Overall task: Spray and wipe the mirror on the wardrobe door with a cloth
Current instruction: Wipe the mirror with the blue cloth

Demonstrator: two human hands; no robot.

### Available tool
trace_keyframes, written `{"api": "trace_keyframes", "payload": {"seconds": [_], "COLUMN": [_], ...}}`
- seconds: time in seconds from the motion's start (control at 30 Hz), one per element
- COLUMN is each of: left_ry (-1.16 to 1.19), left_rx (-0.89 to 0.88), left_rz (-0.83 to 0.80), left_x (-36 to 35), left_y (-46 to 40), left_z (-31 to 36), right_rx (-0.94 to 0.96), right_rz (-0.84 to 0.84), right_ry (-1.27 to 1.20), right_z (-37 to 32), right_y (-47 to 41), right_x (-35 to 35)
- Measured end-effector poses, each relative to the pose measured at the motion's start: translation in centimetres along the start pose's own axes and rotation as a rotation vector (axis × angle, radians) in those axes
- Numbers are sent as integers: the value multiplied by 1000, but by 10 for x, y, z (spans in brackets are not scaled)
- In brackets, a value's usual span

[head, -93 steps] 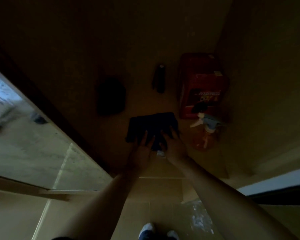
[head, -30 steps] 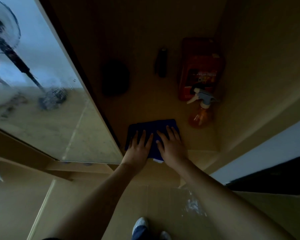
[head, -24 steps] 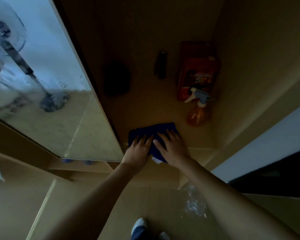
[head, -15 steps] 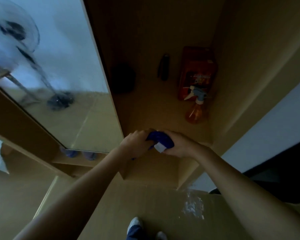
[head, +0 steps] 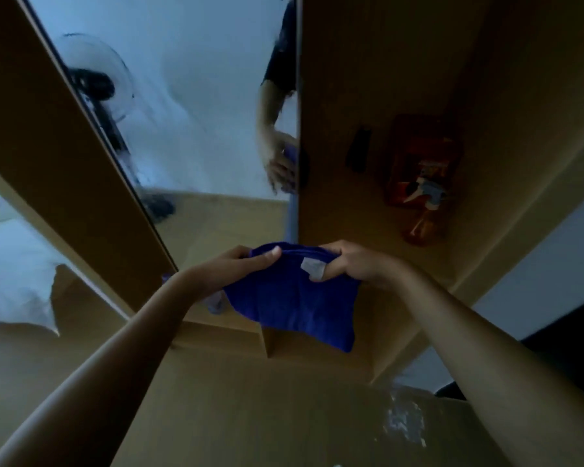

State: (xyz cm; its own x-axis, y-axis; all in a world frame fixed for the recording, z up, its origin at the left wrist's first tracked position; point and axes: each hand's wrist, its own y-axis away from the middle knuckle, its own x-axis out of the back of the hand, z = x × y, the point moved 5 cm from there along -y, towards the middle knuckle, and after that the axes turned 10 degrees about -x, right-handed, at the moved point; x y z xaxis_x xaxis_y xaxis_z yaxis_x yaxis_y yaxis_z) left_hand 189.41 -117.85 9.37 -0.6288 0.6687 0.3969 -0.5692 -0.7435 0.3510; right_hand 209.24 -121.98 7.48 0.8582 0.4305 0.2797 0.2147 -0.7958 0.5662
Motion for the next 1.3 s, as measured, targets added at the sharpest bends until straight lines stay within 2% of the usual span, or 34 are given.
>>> {"api": "trace_keyframes", "payload": {"seconds": [0.17, 0.27, 0.37, 0.57, 0.67, 0.77, 0.9, 1.03, 1.13, 1.23, 1.3], "left_ry": [397, 523, 480, 562, 693, 854, 1153, 1328, 1422, 1476, 1543], "left_rx": [53, -11, -120, -214, -261, -259, -254, -226, -212, -181, -158], "left_rz": [25, 31, 96, 358, 418, 475, 443, 435, 464, 551, 573], "left_x": [55, 81, 106, 141, 148, 151, 154, 157, 160, 159, 155], "left_y": [39, 57, 69, 80, 85, 86, 78, 72, 71, 74, 73], "left_z": [-38, -43, -43, -49, -46, -42, -41, -50, -58, -67, -74], "right_rx": [83, 121, 149, 318, 399, 384, 366, 500, 584, 552, 561], "right_rz": [-22, 23, 134, 448, 527, 603, 701, 627, 460, 268, 226], "right_ry": [-190, -230, -183, -216, -335, -510, -569, -529, -745, -968, -1053], "right_z": [-48, -78, -101, -132, -140, -137, -134, -139, -136, -132, -132], "right_y": [-10, -17, -24, -31, -38, -51, -53, -41, -38, -44, -46], "right_x": [-44, -66, -80, -99, -108, -113, -118, -114, -101, -93, -90]}}
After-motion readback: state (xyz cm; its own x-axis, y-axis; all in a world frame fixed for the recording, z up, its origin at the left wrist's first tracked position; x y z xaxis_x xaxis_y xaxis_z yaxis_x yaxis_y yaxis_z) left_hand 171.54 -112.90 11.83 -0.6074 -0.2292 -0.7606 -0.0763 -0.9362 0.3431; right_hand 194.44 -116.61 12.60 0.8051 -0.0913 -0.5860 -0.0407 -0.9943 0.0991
